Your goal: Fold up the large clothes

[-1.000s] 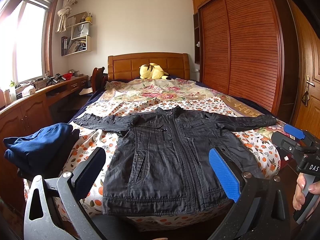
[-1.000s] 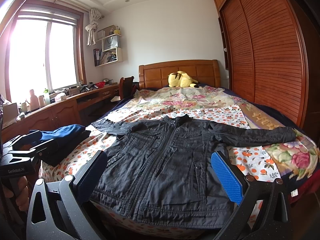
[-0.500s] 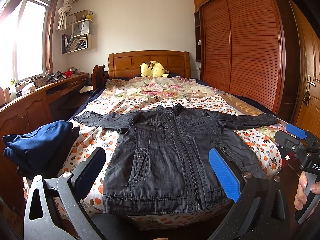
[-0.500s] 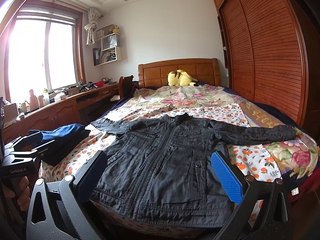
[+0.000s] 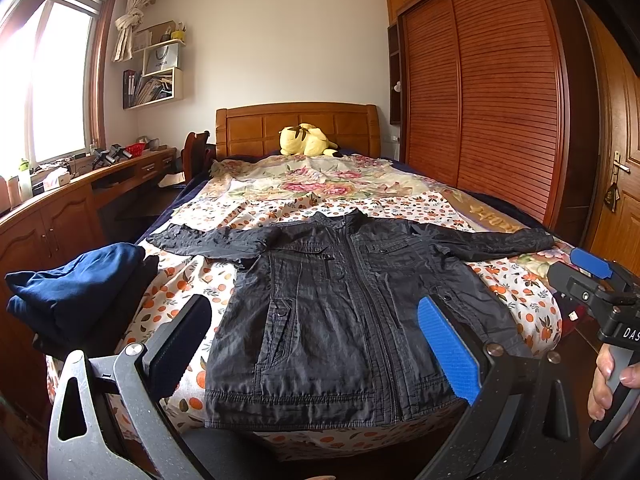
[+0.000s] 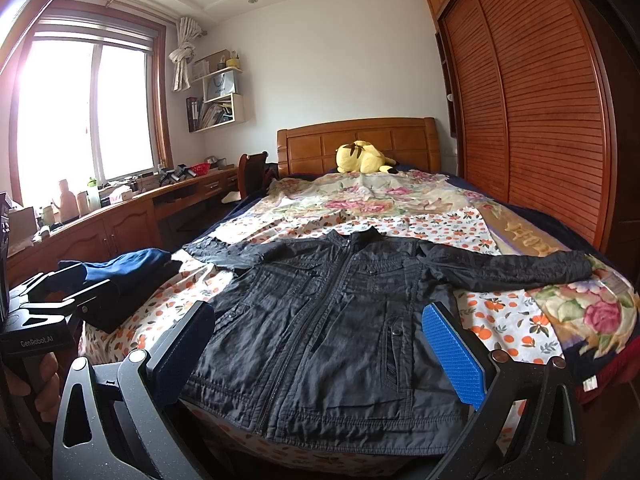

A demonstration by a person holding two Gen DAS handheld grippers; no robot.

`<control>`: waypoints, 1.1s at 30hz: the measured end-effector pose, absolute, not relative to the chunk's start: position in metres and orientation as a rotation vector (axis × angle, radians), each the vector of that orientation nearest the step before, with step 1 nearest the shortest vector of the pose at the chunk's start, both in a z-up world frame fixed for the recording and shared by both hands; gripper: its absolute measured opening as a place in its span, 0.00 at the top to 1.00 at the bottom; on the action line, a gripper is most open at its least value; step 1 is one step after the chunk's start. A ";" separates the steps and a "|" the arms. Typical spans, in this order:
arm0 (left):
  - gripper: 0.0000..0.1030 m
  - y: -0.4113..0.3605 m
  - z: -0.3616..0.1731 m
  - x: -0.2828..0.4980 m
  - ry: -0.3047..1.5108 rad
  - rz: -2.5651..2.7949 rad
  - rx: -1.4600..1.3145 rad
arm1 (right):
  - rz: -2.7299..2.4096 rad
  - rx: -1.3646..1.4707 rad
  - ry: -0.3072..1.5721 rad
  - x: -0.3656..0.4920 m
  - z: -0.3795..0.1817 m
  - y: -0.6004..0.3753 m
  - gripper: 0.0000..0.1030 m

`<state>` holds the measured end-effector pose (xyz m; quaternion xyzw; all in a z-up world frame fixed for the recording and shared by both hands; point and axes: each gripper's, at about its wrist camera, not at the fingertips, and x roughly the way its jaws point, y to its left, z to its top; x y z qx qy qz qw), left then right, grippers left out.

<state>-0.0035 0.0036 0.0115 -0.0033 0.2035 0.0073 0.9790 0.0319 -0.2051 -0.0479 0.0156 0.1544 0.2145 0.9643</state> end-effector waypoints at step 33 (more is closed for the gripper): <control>0.00 0.048 -0.064 0.061 0.559 0.102 -0.020 | 0.529 -0.017 0.429 0.106 -0.078 -0.174 0.00</control>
